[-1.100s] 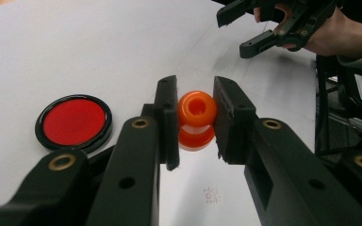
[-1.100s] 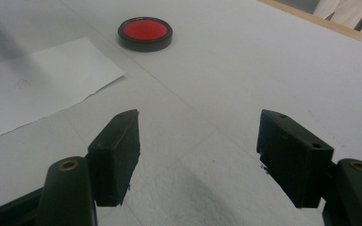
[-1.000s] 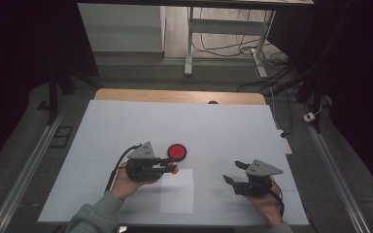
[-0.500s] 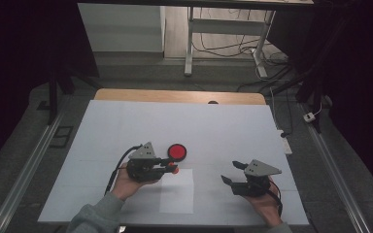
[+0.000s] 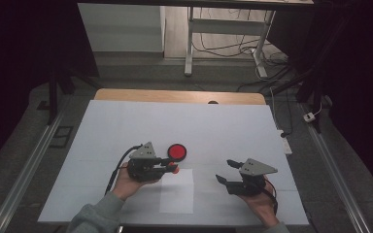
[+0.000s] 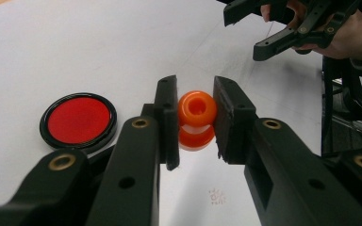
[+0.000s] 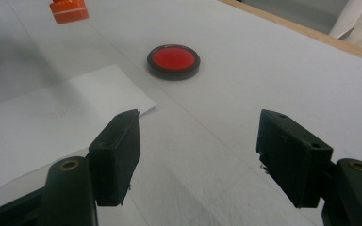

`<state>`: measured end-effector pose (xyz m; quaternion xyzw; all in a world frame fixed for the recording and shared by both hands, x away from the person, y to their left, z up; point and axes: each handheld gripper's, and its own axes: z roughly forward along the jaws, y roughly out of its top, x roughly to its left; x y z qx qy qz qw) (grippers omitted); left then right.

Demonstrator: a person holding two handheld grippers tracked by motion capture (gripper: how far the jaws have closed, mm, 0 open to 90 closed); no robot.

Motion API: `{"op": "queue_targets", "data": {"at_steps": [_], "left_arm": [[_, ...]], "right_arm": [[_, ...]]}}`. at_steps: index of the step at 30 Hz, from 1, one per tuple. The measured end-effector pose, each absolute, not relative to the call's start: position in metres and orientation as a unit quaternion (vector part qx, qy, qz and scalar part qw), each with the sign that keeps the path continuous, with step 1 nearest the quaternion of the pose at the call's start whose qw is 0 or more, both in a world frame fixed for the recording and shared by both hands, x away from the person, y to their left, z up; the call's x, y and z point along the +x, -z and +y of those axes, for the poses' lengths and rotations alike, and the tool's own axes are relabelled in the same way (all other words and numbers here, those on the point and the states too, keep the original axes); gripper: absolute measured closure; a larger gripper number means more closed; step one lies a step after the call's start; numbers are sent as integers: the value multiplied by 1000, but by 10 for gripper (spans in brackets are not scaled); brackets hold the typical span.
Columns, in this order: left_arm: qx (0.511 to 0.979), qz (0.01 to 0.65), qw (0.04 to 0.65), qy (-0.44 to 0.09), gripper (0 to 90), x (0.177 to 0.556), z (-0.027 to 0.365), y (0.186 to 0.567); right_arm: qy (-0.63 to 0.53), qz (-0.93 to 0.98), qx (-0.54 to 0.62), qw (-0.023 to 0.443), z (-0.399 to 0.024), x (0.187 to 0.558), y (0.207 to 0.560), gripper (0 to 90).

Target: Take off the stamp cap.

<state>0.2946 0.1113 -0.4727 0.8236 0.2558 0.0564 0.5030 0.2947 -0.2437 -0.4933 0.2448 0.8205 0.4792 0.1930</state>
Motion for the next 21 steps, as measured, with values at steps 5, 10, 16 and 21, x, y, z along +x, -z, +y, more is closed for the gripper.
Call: {"op": "queue_targets", "data": {"at_steps": [5, 10, 16, 21], "left_arm": [[823, 258, 503, -59, 727, 295, 112, 472], [824, 258, 501, -57, 727, 295, 110, 474], [826, 256, 498, -57, 727, 296, 109, 474], [829, 255, 494, -57, 727, 297, 107, 475]], "right_arm": [[-484, 823, 237, 181, -233, 298, 491, 312], [-487, 825, 227, 178, -223, 298, 490, 313], [-490, 827, 221, 165, -213, 298, 489, 316], [-488, 832, 208, 163, -203, 298, 490, 316]]}}
